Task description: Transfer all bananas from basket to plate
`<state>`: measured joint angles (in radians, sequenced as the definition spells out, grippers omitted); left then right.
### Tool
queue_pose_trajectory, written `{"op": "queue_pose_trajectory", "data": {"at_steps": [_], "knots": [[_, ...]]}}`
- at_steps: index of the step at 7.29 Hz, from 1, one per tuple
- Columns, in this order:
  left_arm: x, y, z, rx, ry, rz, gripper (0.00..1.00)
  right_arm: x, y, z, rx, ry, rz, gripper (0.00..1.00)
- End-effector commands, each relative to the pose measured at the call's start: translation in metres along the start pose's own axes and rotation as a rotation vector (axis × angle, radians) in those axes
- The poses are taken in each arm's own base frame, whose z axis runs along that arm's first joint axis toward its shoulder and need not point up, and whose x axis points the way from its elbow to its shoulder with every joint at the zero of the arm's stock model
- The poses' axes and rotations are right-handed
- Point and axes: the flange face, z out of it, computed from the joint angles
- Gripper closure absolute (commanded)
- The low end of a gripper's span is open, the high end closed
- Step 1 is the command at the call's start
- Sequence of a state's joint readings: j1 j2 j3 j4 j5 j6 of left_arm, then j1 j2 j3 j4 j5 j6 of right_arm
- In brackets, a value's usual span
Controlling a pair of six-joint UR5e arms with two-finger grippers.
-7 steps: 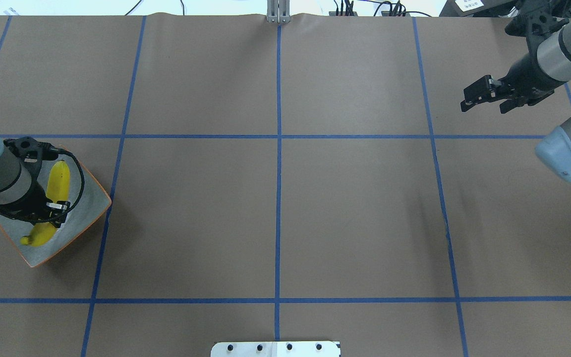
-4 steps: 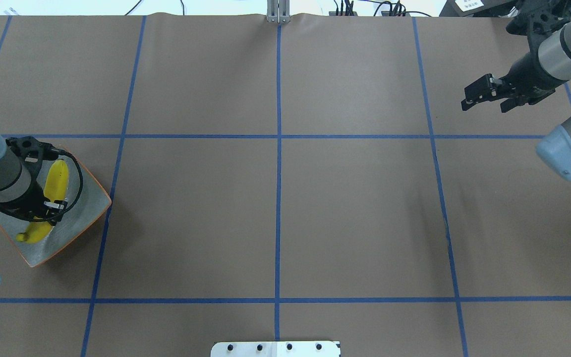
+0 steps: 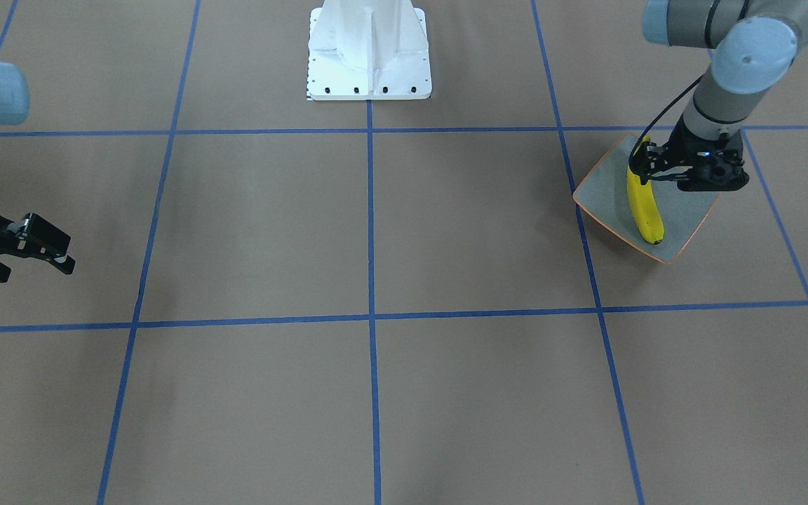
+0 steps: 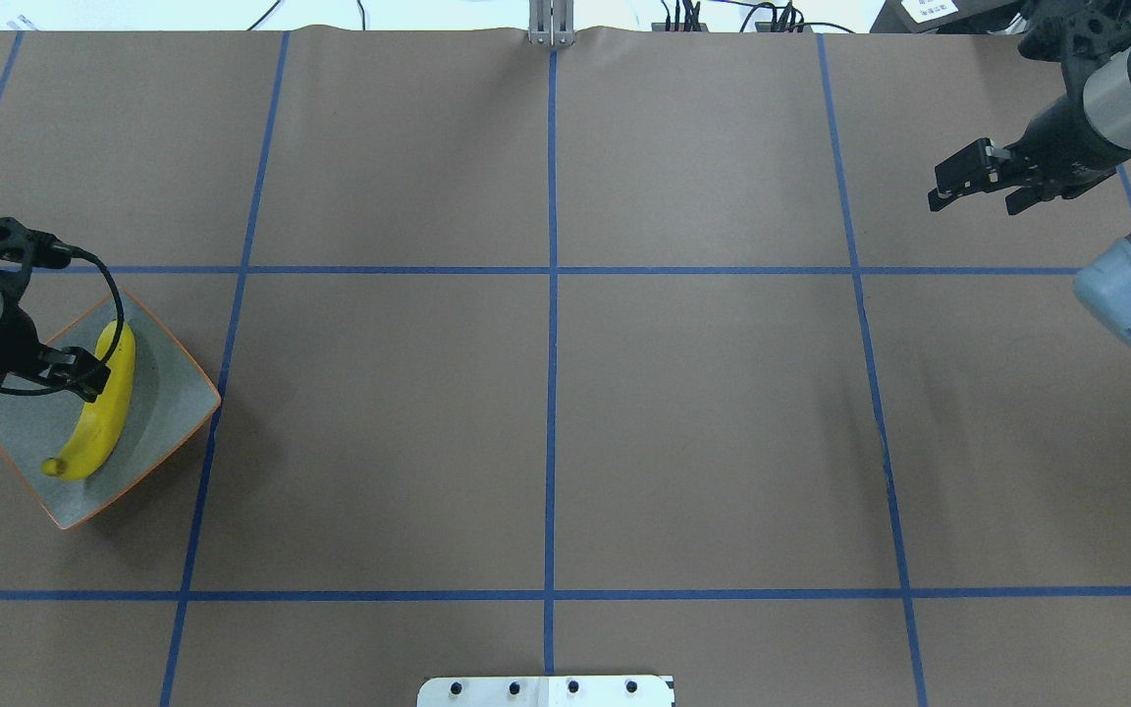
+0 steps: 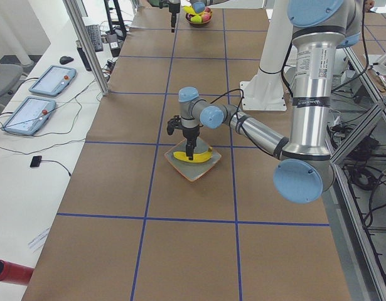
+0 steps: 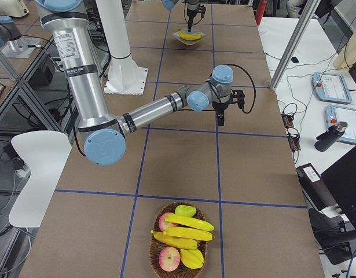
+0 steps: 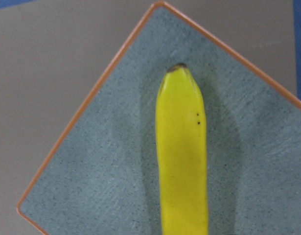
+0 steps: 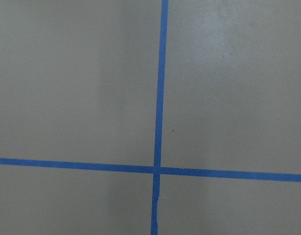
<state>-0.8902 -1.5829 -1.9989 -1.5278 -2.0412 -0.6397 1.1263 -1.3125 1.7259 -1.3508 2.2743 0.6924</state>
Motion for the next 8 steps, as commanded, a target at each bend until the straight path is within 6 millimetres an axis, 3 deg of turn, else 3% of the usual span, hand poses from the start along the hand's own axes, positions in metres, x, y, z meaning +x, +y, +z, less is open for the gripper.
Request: {"op": "queue_pose_trajectory", "data": {"at_steps": [1,2,3,4,5,6,8], "knots": [[-0.052,-0.021,-0.040,0.040,0.037,-0.041,0.00,0.068,0.000,-0.004,-0.032,0.074,-0.093,0.00],[-0.051,-0.034,-0.063,0.045,0.090,-0.067,0.00,0.127,0.014,-0.013,-0.050,0.112,-0.151,0.00],[-0.044,-0.040,-0.073,0.045,0.099,-0.071,0.00,0.191,0.028,-0.029,-0.055,0.141,-0.199,0.00],[-0.044,-0.041,-0.072,0.041,0.101,-0.072,0.00,0.245,0.035,-0.050,-0.044,0.164,-0.192,0.00],[-0.040,-0.043,-0.074,0.045,0.104,-0.076,0.00,0.288,0.039,-0.056,-0.051,0.175,-0.162,0.00],[-0.039,-0.044,-0.075,0.047,0.106,-0.079,0.00,0.320,0.046,-0.046,-0.081,0.189,-0.125,0.00],[-0.040,-0.046,-0.071,0.048,0.106,-0.077,0.00,0.339,0.050,-0.045,-0.092,0.266,-0.130,0.00]]}}
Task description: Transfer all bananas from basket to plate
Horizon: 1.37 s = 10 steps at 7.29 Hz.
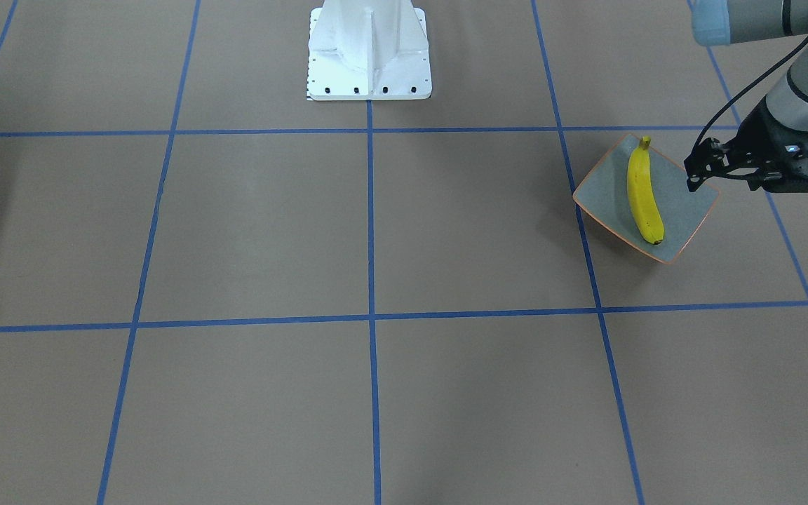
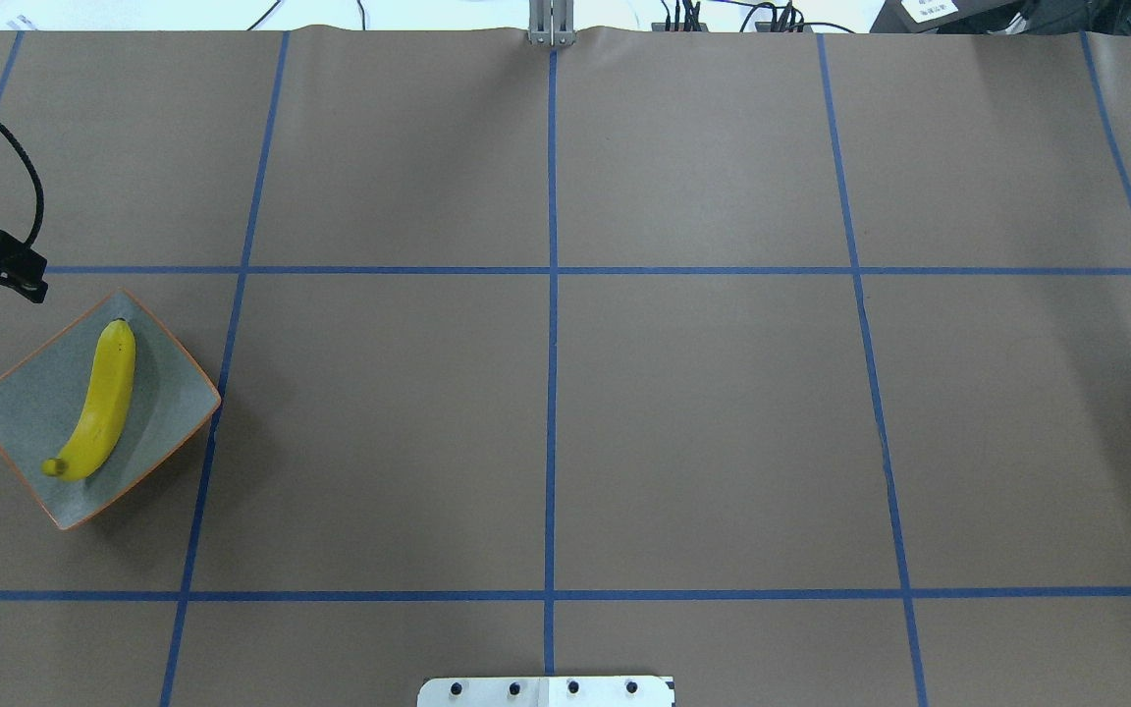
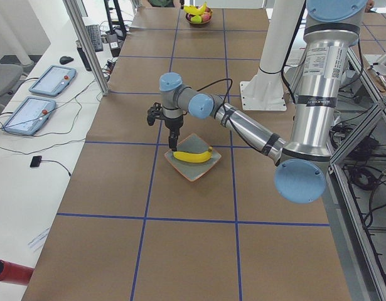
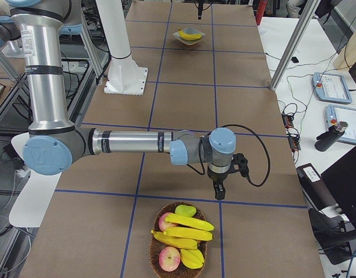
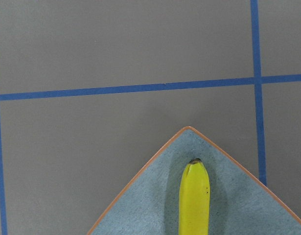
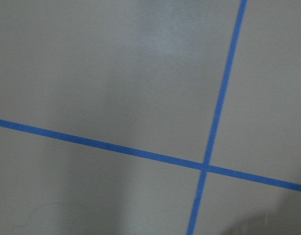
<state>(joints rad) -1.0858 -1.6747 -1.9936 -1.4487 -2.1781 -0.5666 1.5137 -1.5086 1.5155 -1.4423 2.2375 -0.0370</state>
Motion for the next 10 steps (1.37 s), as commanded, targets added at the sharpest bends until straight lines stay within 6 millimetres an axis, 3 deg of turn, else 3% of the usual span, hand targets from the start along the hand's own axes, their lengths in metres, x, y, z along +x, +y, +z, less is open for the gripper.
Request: {"op": "queue_pose_trajectory", "data": {"at_steps": [1,2,5,6,10], "knots": [[0.001,-0.001,0.001,0.002,0.002,0.003,0.00,0.019,0.007,0.004,-0.020,0.099,0.009,0.00],[0.001,-0.001,0.002,0.001,0.004,0.002,0.00,0.026,0.012,0.005,-0.026,0.163,0.007,0.00],[0.006,-0.007,0.002,0.003,0.006,0.006,0.00,0.000,0.028,0.046,-0.108,0.167,-0.051,0.00],[0.008,-0.010,0.001,0.006,0.008,0.009,0.00,-0.002,0.035,0.050,-0.118,0.165,-0.040,0.00],[0.014,-0.020,0.004,0.002,0.014,0.010,0.00,0.004,0.014,0.051,-0.100,0.350,0.090,0.00]]}}
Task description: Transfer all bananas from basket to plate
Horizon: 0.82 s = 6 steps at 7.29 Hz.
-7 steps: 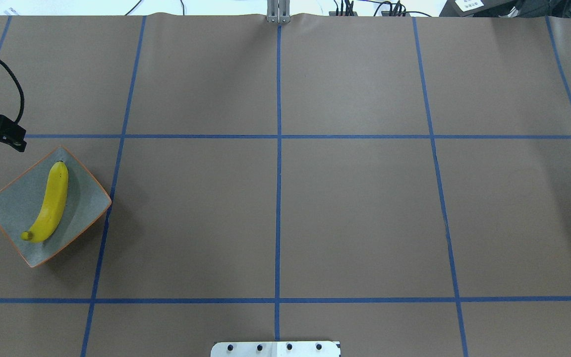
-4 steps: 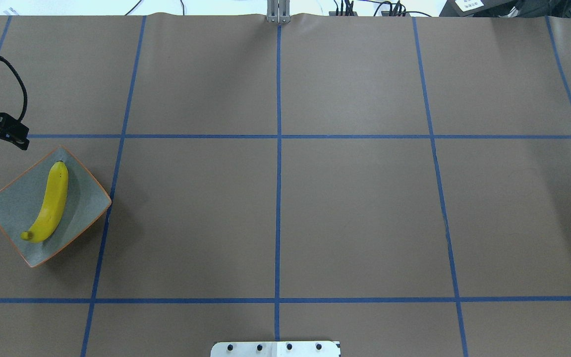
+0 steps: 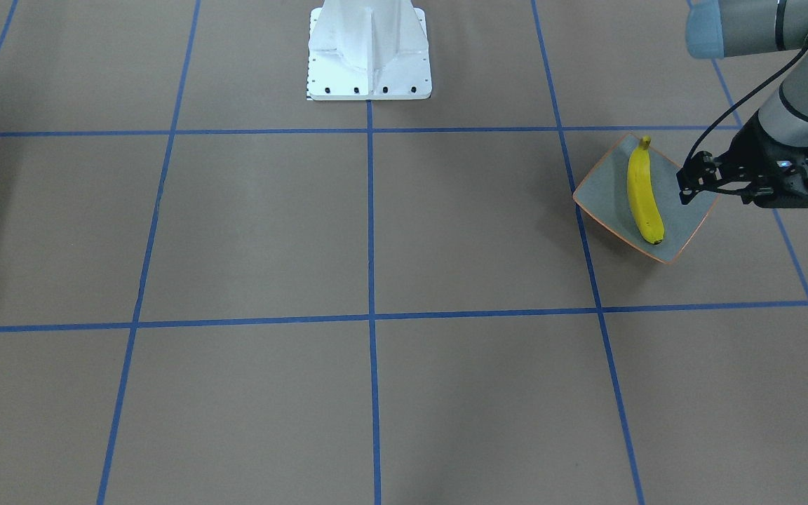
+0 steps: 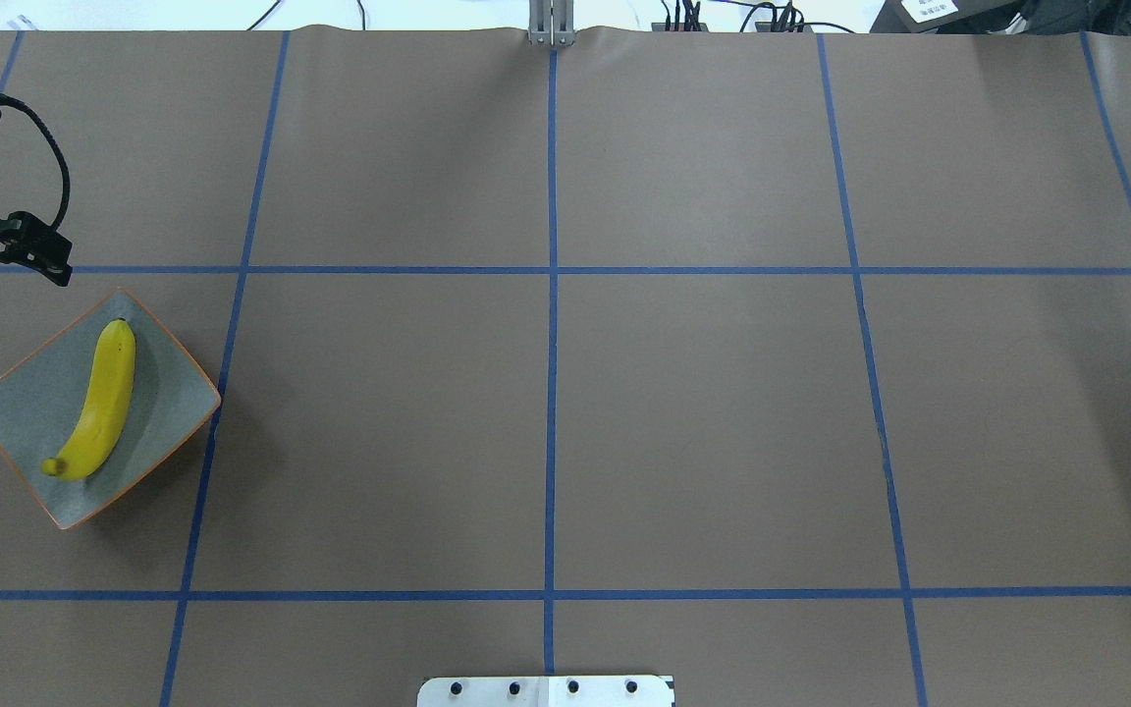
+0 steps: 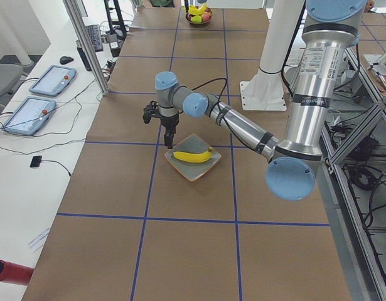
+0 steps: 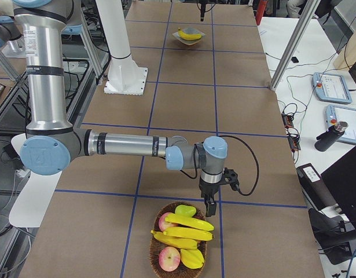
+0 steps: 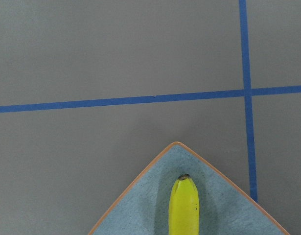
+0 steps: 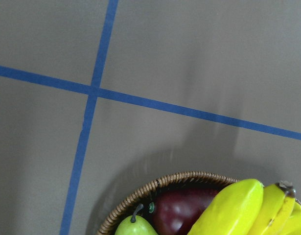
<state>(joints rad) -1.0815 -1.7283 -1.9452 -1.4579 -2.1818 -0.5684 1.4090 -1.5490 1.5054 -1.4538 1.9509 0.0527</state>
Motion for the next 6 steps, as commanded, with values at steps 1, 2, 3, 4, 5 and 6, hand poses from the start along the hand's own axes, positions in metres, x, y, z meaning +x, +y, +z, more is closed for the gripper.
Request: {"op": "queue_pose_trajectory", "data": {"at_steps": [1,2,3,4,5,6], "knots": [[0.003,0.000,-0.001,-0.009,0.019,0.002,0.00,-0.005,-0.013,0.003,0.004,0.126,0.131,0.00],[0.006,-0.001,-0.002,-0.008,0.025,0.005,0.00,-0.018,-0.016,0.014,-0.008,0.147,0.160,0.00],[0.007,-0.003,-0.003,-0.007,0.026,0.005,0.00,-0.023,-0.024,0.014,0.006,0.183,0.199,0.00],[0.009,-0.002,-0.003,-0.007,0.028,0.009,0.00,-0.035,-0.026,0.020,-0.002,0.188,0.187,0.00],[0.010,-0.002,-0.004,-0.004,0.029,0.011,0.00,-0.036,-0.025,0.028,-0.013,0.192,0.184,0.00],[0.011,-0.002,-0.005,-0.002,0.030,0.013,0.00,-0.034,-0.023,0.036,-0.026,0.195,0.185,0.00]]}}
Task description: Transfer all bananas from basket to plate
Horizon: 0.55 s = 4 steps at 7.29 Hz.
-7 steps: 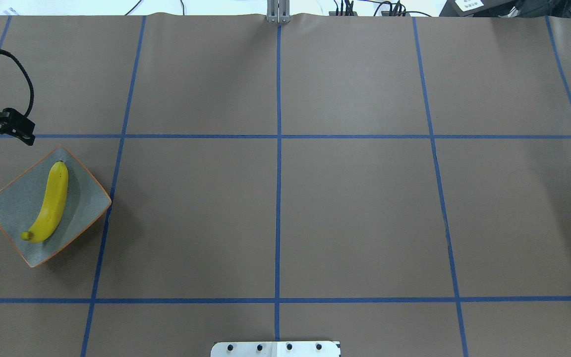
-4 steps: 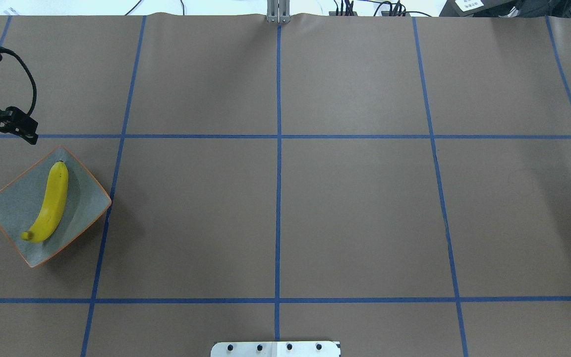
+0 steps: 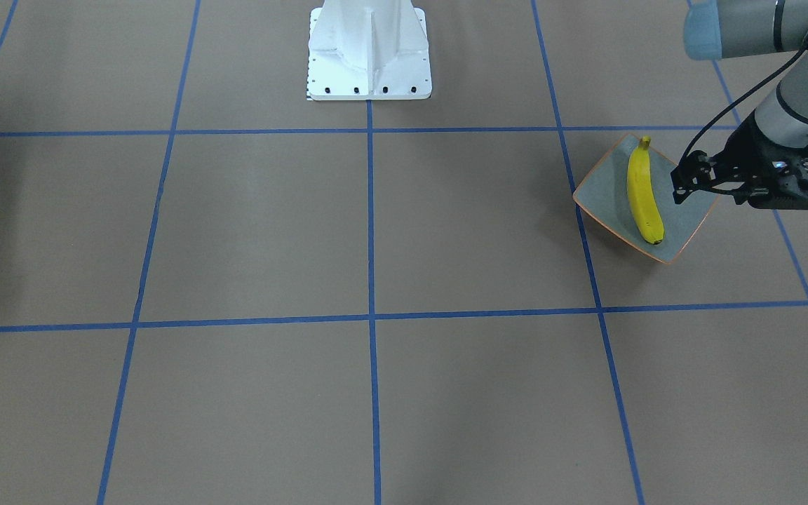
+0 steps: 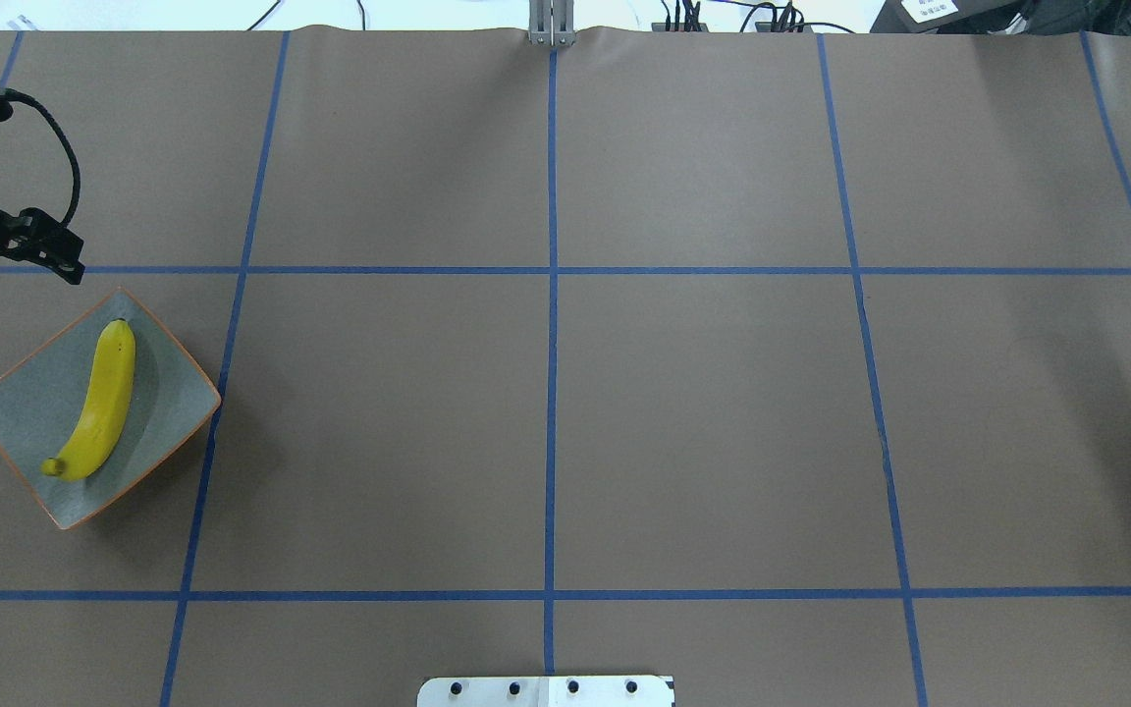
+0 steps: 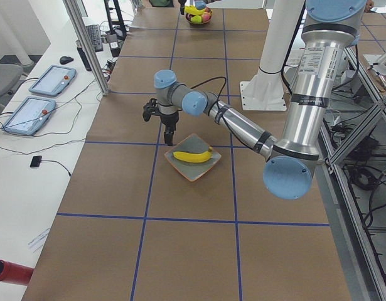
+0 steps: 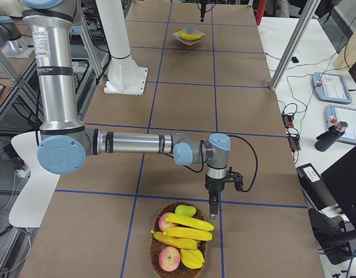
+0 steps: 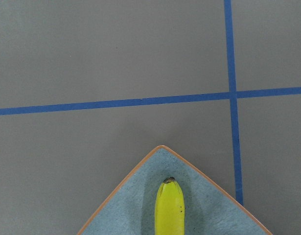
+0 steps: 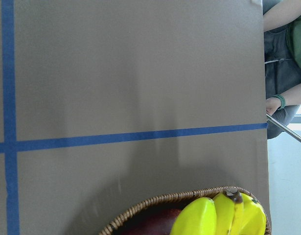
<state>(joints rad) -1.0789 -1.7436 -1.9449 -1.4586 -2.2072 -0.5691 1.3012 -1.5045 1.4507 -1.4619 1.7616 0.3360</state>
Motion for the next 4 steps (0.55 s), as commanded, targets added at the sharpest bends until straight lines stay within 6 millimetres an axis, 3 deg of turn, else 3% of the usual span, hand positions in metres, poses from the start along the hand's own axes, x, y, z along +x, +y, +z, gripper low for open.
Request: {"op": "queue_pose_trajectory", "data": {"at_steps": [1,4], "knots": [[0.004,-0.002,-0.002,0.005,0.004,0.005,0.00,-0.007,0.004,0.018,-0.027,0.023,-0.015,0.00],[0.014,-0.006,-0.007,0.015,0.013,0.017,0.00,0.002,0.007,0.034,-0.037,0.085,-0.022,0.00]]}}
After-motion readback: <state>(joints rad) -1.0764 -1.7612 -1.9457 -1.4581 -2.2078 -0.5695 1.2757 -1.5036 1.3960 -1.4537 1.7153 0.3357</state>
